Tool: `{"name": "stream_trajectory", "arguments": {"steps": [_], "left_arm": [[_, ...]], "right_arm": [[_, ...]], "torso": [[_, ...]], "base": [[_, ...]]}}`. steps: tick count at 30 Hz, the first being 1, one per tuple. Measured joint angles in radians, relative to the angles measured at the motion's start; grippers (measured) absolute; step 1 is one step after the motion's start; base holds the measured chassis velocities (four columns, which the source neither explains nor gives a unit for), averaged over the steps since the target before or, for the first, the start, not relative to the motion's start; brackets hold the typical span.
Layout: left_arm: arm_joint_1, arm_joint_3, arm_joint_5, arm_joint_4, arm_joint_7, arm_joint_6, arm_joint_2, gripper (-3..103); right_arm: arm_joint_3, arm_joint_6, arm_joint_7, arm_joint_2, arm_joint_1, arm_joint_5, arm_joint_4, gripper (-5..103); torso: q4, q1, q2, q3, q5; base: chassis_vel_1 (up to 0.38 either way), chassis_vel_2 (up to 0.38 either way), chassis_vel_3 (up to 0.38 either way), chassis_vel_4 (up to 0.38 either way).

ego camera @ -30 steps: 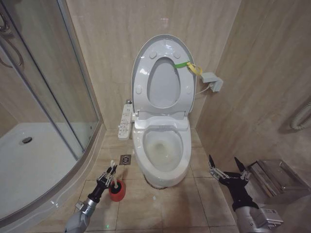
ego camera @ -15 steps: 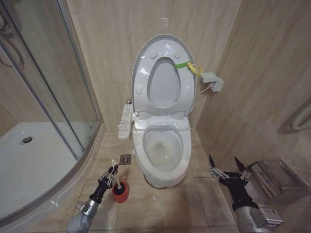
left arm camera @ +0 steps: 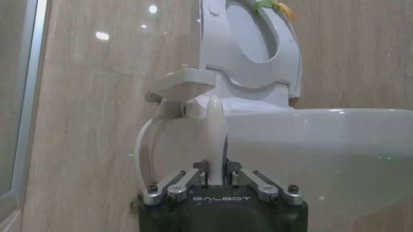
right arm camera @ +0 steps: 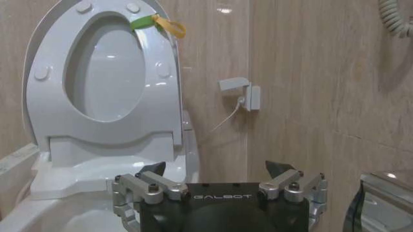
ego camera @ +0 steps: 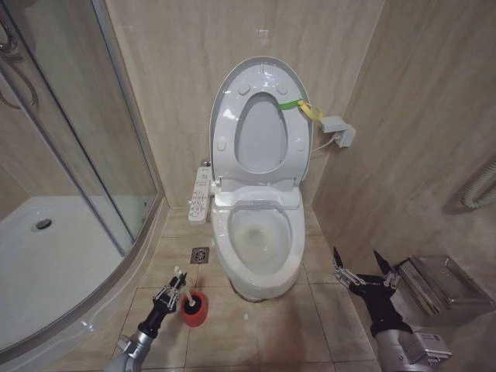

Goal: Open the toilet lid, clean the toilet bowl with a toilet brush, close the toilet lid, and flush.

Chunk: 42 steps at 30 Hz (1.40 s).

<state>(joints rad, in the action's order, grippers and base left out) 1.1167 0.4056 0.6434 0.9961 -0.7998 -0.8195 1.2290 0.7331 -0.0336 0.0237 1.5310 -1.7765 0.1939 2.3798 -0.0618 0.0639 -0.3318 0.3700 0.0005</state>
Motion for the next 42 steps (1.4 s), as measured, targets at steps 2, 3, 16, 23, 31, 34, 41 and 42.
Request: {"name": "stream_trajectory", "arguments": {"steps": [2,3,16,23,31,34,41,42], "left_arm": [[0.003,0.0,-0.002,0.001,0.0,0.0,-0.002,18],[0.007,0.0,-0.005,0.001,0.0,0.0,-0.003,18],[0.03,-0.005,-0.034,-0.001,-0.011,0.007,-0.006,28],[0.052,0.006,-0.041,0.029,-0.006,0.021,-0.005,55],[0.133,0.03,-0.075,0.161,0.138,0.081,-0.002,81],[0.202,0.051,-0.117,0.302,0.287,0.148,-0.001,100],[0.309,0.085,-0.221,0.492,0.481,0.219,0.016,100],[0.331,0.086,-0.235,0.527,0.518,0.235,0.018,100]], "right_arm": [[0.0,0.0,0.0,0.0,0.0,0.0,0.0,100],[0.0,0.0,0.0,0.0,0.0,0.0,0.0,100],[0.0,0.0,0.0,0.0,0.0,0.0,0.0,100],[0.0,0.0,0.0,0.0,0.0,0.0,0.0,100],[0.0,0.0,0.0,0.0,0.0,0.0,0.0,100],[0.0,0.0,0.0,0.0,0.0,0.0,0.0,100],[0.0,0.0,0.0,0.0,0.0,0.0,0.0,100],[0.0,0.0,0.0,0.0,0.0,0.0,0.0,100]], "torso": [[0.0,0.0,0.0,0.0,-0.0001],[0.0001,0.0,0.0,0.0,0.0],[-0.0006,0.001,-0.001,0.001,-0.0011],[0.0,0.001,-0.001,0.001,-0.0005],[0.0001,0.001,-0.002,0.002,-0.0008],[0.0,0.001,-0.002,0.002,-0.0005],[-0.0001,0.001,-0.002,0.002,-0.0004],[0.0,0.001,-0.002,0.002,-0.0004]], "base": [[0.0,0.0,0.0,0.0],[0.0,0.0,0.0,0.0],[0.0,0.0,0.0,0.0],[0.0,0.0,0.0,0.0],[0.0,0.0,0.0,0.0],[0.0,0.0,0.0,0.0],[0.0,0.0,0.0,0.0],[0.0,0.0,0.0,0.0]]}}
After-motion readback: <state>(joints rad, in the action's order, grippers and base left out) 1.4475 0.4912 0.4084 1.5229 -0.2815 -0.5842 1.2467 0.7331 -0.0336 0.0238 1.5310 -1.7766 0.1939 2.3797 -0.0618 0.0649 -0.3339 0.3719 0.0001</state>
